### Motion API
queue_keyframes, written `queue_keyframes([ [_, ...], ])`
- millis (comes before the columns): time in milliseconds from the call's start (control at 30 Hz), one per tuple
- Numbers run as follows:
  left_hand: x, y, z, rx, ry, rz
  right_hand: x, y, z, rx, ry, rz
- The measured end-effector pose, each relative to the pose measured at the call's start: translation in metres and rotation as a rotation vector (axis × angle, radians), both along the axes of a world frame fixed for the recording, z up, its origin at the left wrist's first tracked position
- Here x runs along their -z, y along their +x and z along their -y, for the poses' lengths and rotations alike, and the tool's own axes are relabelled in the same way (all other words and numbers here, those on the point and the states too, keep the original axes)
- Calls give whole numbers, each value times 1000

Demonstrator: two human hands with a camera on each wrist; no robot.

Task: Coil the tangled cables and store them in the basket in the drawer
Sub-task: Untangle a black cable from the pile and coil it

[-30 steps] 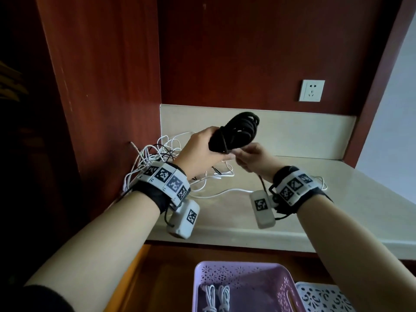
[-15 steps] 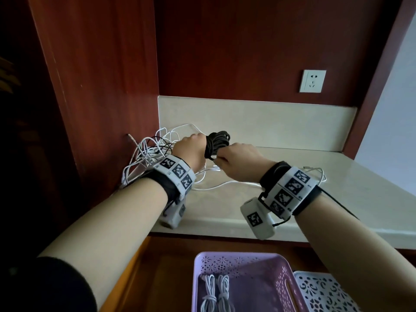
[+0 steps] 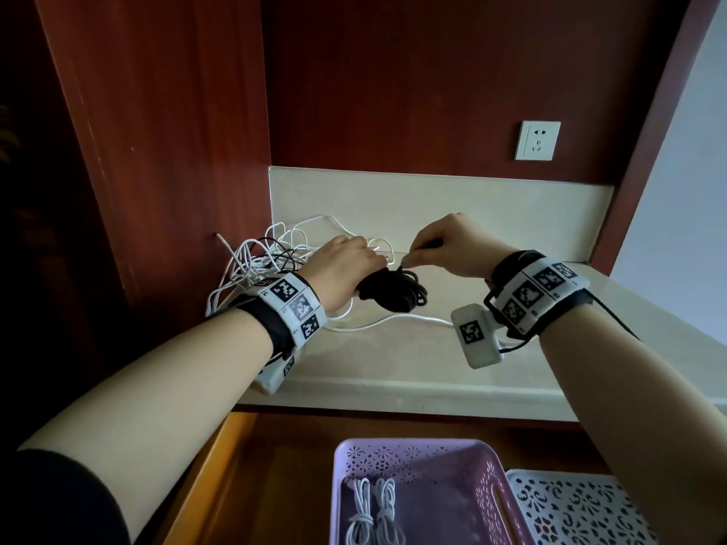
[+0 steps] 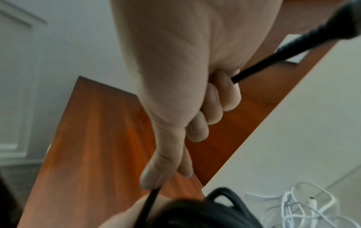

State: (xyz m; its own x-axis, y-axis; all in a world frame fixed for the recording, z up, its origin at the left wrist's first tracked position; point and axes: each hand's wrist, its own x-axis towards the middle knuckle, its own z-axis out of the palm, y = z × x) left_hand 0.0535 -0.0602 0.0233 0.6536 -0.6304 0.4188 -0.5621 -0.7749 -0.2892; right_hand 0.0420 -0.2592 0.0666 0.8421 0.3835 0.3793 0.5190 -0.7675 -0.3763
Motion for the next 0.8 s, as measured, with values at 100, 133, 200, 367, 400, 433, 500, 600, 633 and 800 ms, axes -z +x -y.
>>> queue_keyframes([
  [100, -8, -2, 0, 98, -336, -332, 1, 6, 6, -71, 248, -71],
  [133, -12, -4, 2, 125, -432, -454, 2, 8, 8, -91, 328, -99],
  [200, -19, -5, 3, 166, -595, -691, 10, 10, 10, -124, 467, -167],
  [367, -29, -11, 6, 313, -1035, -892, 32, 7, -4, -159, 712, -296],
  [400, -28, -12, 8, 303, -1124, -909, 33, 6, -8, -118, 659, -276],
  [433, -25, -9, 10, 273, -1199, -904, 34, 5, -10, -73, 573, -232],
  [500, -19, -4, 13, 208, -1356, -870, 34, 3, -15, -23, 336, -104],
  [600, -15, 1, 12, 117, -1406, -766, 37, 2, -16, 35, 33, 30],
  [633, -13, 1, 12, 100, -1326, -724, 39, 4, -15, 65, -28, 44],
  [800, -3, -1, 15, -92, -874, -409, 46, 1, -22, 124, -157, 89],
])
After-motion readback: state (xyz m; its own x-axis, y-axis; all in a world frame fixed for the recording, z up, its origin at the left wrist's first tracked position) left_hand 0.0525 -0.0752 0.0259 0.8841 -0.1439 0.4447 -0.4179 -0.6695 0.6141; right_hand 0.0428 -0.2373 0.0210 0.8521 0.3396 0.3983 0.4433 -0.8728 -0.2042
